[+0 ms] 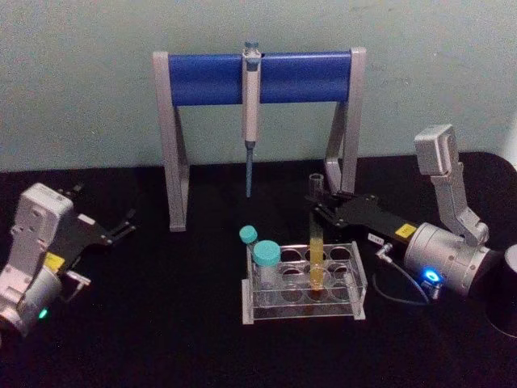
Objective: Pick up the test tube from the test tube rack, shake it, then place it back into the test tube rack.
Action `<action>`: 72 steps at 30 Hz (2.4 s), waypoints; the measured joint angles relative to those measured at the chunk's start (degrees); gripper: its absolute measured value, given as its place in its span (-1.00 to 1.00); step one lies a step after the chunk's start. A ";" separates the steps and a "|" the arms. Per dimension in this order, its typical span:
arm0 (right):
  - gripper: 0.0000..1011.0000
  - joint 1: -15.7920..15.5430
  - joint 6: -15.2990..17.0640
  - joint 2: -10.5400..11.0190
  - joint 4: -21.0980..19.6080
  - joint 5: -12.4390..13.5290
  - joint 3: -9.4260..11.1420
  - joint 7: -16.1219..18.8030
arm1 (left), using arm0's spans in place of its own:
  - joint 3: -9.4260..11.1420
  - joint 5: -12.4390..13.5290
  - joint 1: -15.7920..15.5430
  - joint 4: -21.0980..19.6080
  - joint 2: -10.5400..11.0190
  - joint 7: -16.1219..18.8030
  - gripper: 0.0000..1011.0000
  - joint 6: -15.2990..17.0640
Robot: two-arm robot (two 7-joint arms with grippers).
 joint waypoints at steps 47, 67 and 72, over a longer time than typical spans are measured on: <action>-0.55 -1.31 -11.45 1.93 -7.78 -2.21 2.98 -0.07 | 0.00 0.00 0.00 0.00 0.00 0.00 0.98 0.00; -0.55 1.34 -13.05 0.03 -4.06 -2.81 2.00 6.38 | 0.00 0.00 0.00 0.00 0.00 0.00 0.98 0.00; -0.55 1.25 -12.64 1.05 -4.42 -0.48 1.45 9.38 | 0.00 0.00 0.00 0.00 0.00 0.00 0.98 0.00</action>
